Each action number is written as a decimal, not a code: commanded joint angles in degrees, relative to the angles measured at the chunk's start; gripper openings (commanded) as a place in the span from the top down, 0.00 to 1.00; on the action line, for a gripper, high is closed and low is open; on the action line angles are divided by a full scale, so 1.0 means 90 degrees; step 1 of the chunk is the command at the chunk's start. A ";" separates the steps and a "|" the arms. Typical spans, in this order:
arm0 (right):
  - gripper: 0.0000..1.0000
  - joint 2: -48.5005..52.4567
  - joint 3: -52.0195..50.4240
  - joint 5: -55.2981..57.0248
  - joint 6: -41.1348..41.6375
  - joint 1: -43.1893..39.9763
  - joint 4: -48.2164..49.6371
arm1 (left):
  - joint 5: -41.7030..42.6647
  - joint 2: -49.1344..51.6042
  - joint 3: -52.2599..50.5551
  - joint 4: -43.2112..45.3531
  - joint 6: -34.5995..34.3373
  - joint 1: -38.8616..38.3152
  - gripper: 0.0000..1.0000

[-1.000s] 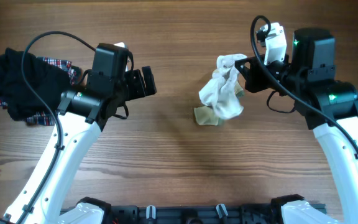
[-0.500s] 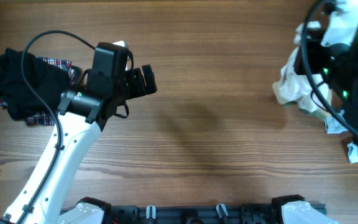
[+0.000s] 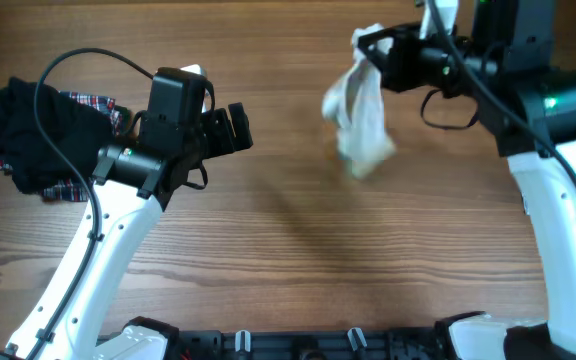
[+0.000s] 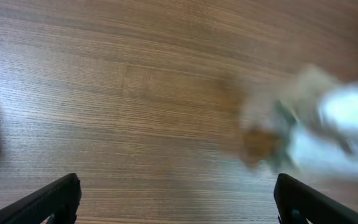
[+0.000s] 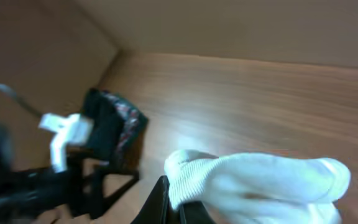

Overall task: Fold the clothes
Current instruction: 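Carry the white garment leftward to the table center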

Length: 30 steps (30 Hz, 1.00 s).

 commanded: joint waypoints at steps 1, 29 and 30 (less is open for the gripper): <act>0.96 -0.0185 0.0070 0.0556 0.0342 0.0114 -0.0068 | 0.0029 0.0036 0.0119 0.0032 -0.0104 -0.0029 0.00; 0.45 0.1491 -0.3417 0.1294 -0.1299 0.1202 -0.1066 | 0.0267 0.2254 0.0112 0.0580 0.0372 0.0129 0.24; 0.42 0.1491 -0.3677 0.1399 -0.1226 0.1358 -0.0721 | 0.0272 0.2251 0.0112 0.0573 0.0372 0.0257 0.24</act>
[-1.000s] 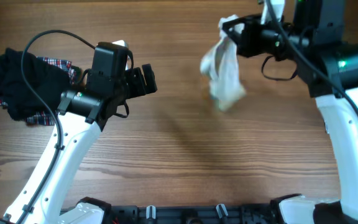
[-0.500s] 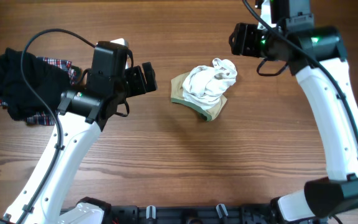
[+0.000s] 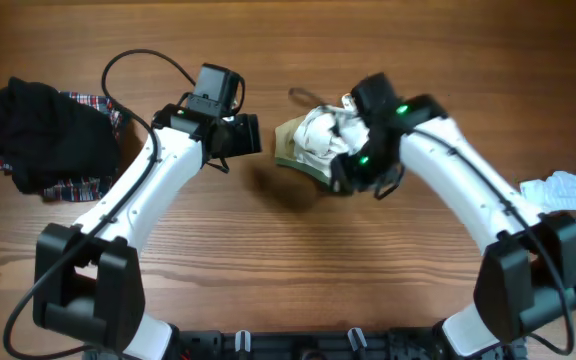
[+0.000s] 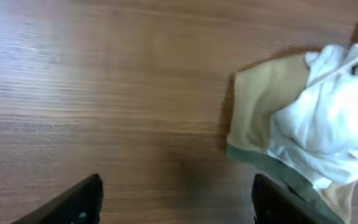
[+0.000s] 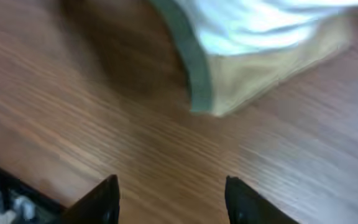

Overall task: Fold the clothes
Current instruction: 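Carry the white garment leftward to the table center, then lower the garment onto the table center and release the right gripper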

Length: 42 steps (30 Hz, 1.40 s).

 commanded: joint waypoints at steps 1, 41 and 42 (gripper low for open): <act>0.41 0.0012 -0.0716 0.0549 0.0299 0.0442 0.0899 | 0.0138 0.0032 0.0090 -0.0024 0.0053 0.0452 0.24; 0.96 -0.3429 0.0639 0.2606 0.1066 0.0474 0.1530 | 0.2676 -0.1433 0.0092 -0.0051 0.0663 0.0090 0.08; 0.96 -0.3456 0.0748 0.2897 0.1066 0.0474 0.1409 | 0.2645 -0.1435 0.0092 -0.0034 0.0758 -0.0044 0.08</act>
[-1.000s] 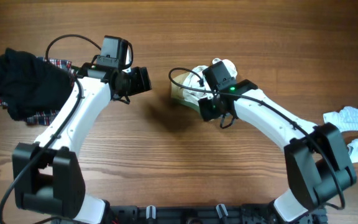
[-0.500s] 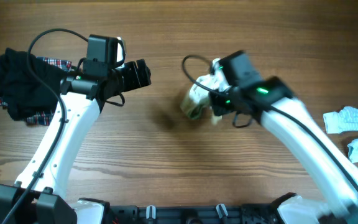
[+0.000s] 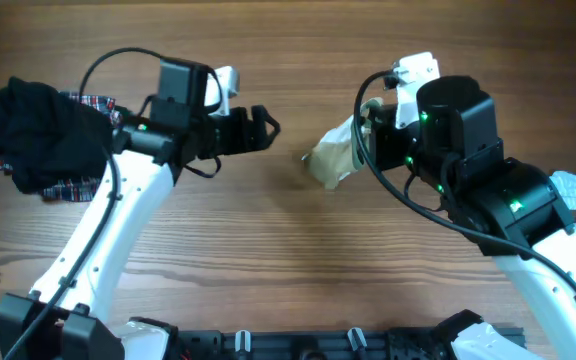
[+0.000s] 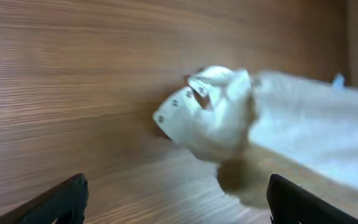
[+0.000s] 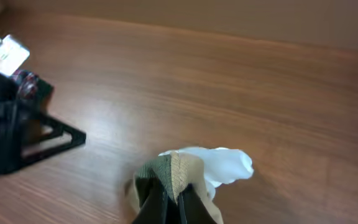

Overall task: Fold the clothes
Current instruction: 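Lower the garment onto the table center and release the right gripper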

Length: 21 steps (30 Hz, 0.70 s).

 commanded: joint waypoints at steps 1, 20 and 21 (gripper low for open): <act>0.96 -0.0097 0.0449 0.0954 0.0053 0.0000 -0.0265 | 0.0068 -0.0119 0.0092 0.0095 0.0461 -0.0393 0.08; 0.91 0.2106 0.1797 -0.2062 -0.1319 -0.0328 -0.0984 | -0.1792 -0.1258 0.0328 0.0206 0.0459 -0.0219 0.00; 0.86 0.2353 0.1797 -0.2217 -0.1328 -0.0204 -0.0950 | -0.1792 -0.1358 0.0328 0.0172 0.0459 -0.0146 0.01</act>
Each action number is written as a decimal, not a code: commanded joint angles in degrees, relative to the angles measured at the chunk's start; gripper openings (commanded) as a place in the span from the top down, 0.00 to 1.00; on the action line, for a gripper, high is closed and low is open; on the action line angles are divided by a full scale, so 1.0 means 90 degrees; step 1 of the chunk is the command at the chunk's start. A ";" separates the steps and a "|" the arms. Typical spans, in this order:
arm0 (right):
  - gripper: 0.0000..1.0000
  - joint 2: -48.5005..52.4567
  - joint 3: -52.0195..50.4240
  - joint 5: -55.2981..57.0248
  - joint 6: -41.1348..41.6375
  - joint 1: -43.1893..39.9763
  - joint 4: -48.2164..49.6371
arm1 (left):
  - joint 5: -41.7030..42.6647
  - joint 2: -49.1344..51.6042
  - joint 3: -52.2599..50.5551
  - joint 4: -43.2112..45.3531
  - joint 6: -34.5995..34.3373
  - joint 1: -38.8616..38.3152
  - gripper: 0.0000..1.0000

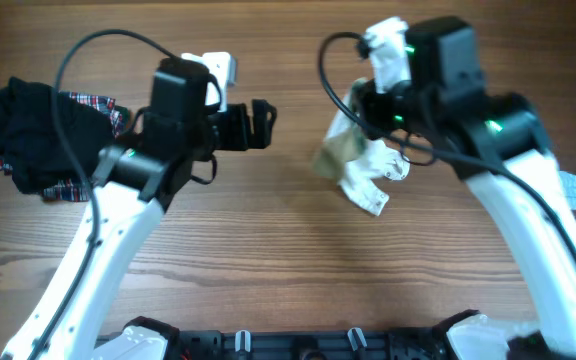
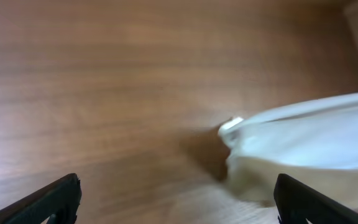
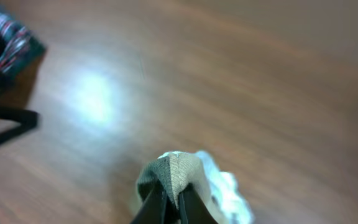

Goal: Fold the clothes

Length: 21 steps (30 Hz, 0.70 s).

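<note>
A tan and white garment [image 1: 360, 165] hangs above the middle of the wooden table, bunched, with a green-edged waistband. My right gripper [image 1: 360, 108] is shut on its tan waistband fold [image 3: 174, 171]. In the left wrist view the garment [image 2: 303, 149] shows blurred at the right. My left gripper [image 1: 262, 124] stands open to the left of it, apart from the cloth, with nothing between its fingers [image 2: 55, 199].
A heap of dark clothes with a plaid piece [image 1: 43, 135] lies at the table's left edge. A pale blue cloth lies at the right edge. Bare wooden table [image 1: 268, 240] spans the middle.
My right gripper has moved up and toward the far side with the garment, which now hangs longer below it. My left gripper sits about where it was, still open.
At first my right gripper held the garment up at the far right. Then the garment lay on the table's middle, with my right gripper open over it. After that the right gripper was shut on its waistband, and now holds it lifted.
</note>
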 commanded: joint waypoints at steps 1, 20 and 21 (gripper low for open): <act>0.79 0.0692 0.0097 -0.1066 0.0138 0.0362 0.0107 | -0.0279 -0.0476 0.0158 -0.0095 0.0124 0.0287 0.00; 0.40 0.3548 -0.0464 -0.1052 0.1622 0.0114 -0.0182 | -0.0301 0.0119 0.0160 -0.0753 0.0291 0.0355 0.01; 0.39 0.3577 -0.0464 -0.0942 0.1596 0.0109 -0.0124 | -0.0301 0.0119 0.0160 -0.0748 0.0291 0.0355 0.01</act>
